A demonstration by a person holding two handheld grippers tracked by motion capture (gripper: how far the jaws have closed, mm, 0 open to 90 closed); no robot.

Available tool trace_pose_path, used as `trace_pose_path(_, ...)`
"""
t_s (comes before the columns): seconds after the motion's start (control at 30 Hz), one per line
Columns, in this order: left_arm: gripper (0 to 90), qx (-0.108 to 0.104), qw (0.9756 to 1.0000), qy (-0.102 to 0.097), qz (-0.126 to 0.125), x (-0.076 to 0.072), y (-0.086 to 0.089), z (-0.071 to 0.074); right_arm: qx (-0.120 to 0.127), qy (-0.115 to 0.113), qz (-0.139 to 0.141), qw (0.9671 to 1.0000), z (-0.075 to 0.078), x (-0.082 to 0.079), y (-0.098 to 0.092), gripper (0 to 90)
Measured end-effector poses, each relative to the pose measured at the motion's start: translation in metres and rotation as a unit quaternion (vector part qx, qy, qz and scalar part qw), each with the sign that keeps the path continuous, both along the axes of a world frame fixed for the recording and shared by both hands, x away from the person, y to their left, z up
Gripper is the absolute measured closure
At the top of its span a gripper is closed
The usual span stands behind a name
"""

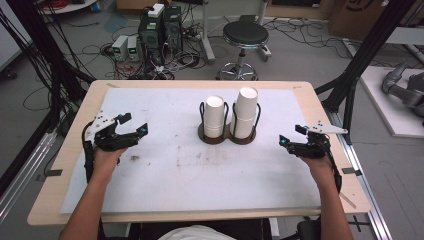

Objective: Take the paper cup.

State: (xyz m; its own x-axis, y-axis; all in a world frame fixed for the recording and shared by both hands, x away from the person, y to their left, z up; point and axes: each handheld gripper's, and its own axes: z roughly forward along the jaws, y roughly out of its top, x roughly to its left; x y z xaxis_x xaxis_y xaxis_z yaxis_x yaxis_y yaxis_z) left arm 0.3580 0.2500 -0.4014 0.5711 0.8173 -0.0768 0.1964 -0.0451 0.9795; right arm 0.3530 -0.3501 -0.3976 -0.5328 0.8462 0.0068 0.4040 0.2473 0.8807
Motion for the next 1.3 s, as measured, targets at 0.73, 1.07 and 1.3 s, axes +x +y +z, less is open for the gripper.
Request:
trace_pose_path(0.73,19.2,0.008,0.9999,0.004,-0.01,-0.003,-0.005,-0.002,0.018,-0.065,0.033,0.9972,0.018,-0.009,0.027,44.1)
trace_pose_path(1.07,19.2,0.009,0.9999,0.006,-0.007,-0.002,-0.006,-0.002,-0.001,-0.086,0.093,0.9919,0.022,-0.013,0.06,83.8)
trace_pose_path(1.3,19.2,0.008,0.9999,0.01,-0.006,-0.001,-0.005,-0.004,0.006,-0.105,0.094,0.99,0.026,-0.009,0.077,90.0)
